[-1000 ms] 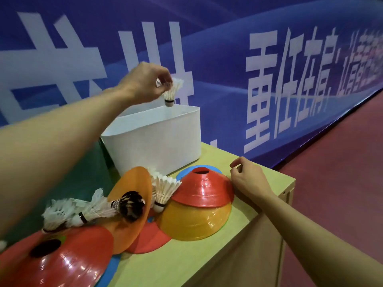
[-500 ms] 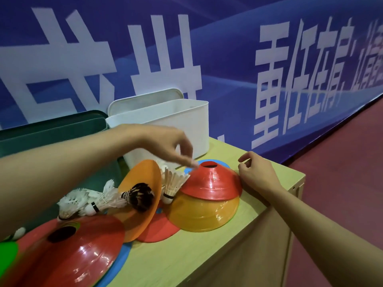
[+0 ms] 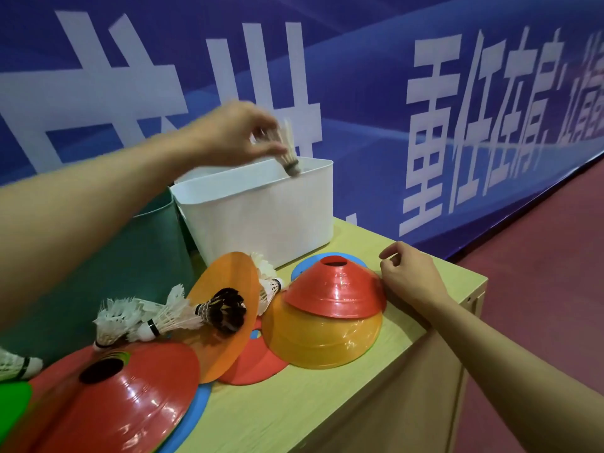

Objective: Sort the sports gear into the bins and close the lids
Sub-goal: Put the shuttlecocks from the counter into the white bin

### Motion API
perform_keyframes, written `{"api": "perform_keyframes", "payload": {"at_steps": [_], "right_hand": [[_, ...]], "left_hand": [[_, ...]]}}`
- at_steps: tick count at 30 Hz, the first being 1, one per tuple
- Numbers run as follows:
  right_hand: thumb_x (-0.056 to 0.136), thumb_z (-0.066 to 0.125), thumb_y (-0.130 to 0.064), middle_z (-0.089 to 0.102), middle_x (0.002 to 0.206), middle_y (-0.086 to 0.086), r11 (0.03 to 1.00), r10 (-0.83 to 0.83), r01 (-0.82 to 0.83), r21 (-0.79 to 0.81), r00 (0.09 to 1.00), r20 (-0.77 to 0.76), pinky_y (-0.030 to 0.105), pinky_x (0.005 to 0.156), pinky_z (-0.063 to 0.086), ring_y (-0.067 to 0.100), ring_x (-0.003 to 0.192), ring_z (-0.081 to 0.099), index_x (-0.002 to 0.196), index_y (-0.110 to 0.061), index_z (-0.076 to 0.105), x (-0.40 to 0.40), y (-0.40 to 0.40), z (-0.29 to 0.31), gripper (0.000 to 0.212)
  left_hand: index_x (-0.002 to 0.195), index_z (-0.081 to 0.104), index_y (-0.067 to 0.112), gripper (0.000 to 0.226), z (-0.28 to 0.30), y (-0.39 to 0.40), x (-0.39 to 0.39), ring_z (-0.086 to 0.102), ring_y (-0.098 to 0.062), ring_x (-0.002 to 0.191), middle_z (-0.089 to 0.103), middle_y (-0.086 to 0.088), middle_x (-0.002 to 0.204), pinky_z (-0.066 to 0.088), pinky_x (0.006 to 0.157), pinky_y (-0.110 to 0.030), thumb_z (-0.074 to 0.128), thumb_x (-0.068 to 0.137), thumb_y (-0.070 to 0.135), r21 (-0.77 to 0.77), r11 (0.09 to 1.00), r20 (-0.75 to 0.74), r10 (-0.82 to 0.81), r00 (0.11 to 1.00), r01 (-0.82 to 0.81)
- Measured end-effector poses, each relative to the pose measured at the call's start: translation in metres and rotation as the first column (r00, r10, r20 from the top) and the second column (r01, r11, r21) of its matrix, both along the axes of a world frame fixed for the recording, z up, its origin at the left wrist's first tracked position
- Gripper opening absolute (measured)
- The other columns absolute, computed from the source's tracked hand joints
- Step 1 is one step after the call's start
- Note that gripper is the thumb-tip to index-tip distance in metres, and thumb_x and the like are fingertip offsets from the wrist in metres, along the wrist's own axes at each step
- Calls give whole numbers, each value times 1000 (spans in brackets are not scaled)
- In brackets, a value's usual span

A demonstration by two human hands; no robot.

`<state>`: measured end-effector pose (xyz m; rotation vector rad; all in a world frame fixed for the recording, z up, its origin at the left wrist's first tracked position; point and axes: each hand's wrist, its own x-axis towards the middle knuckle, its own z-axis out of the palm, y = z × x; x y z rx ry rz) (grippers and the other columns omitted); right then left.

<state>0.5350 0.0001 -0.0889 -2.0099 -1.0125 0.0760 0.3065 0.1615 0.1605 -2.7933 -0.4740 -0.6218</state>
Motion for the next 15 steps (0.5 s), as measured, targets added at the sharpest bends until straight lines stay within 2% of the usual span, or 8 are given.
{"api": "perform_keyframes", "payload": {"at_steps": [3,5,7,9,11,12,14,15], "right_hand": [[96,57,-22,66,89,-3,1000,1,-1,-5,1000,8,17,57,43,8,74,61,112,-18,66,0,1,0,19],[96,56,-21,68,93,-2,1000,7,-7,-3,1000,18,20,62,46,9,78,62,109,-17,69,1,1,-2,19],[96,55,-20,71,97,-2,1000,17,-18,9,1000,26,23,69,47,8,83,62,106,-17,71,2,1,-3,19],[95,55,-20,71,97,-3,1000,20,-20,21,999,29,25,72,49,8,85,62,103,-18,71,4,2,-5,18],[95,55,-21,71,96,-3,1000,19,-20,24,999,29,26,74,51,8,85,62,102,-19,71,5,3,-7,18],[96,55,-21,71,96,-4,999,21,-22,25,999,28,26,74,51,8,85,62,102,-19,71,6,3,-7,17],[96,55,-21,70,95,-4,999,30,-31,29,999,30,26,74,49,9,85,62,102,-18,71,6,3,-7,17],[96,55,-21,70,95,-3,999,33,-33,29,999,30,26,74,49,9,85,62,102,-18,71,6,3,-7,17]], "left_hand": [[95,69,14,26,16,33,1,56,-25,79,67,-7,91,46,68,-36,69,95,40,125,973,74,187,980,-195],[92,65,13,35,12,53,2,54,-29,83,68,-11,94,52,76,-46,65,96,48,110,918,-1,384,923,-382],[100,64,11,53,-1,61,5,53,-30,94,67,-11,98,53,83,-51,55,95,64,104,849,-132,529,838,-519],[112,64,10,51,-14,55,12,55,-30,99,67,-10,107,52,82,-45,52,99,59,158,866,-125,494,860,-475],[113,66,15,29,-29,32,22,58,-24,93,68,-6,108,48,76,-36,55,101,38,176,938,-35,310,950,-300],[109,67,19,20,-37,17,27,58,-21,88,68,-2,103,46,73,-33,56,99,33,135,969,-49,215,975,-207],[96,68,29,12,-58,-7,34,62,-15,82,67,8,91,46,71,-28,60,97,37,-10,991,-283,125,951,-134],[93,67,33,14,-70,-14,37,65,-13,83,67,12,88,50,74,-29,61,96,45,-48,982,-447,144,883,-184]]}}
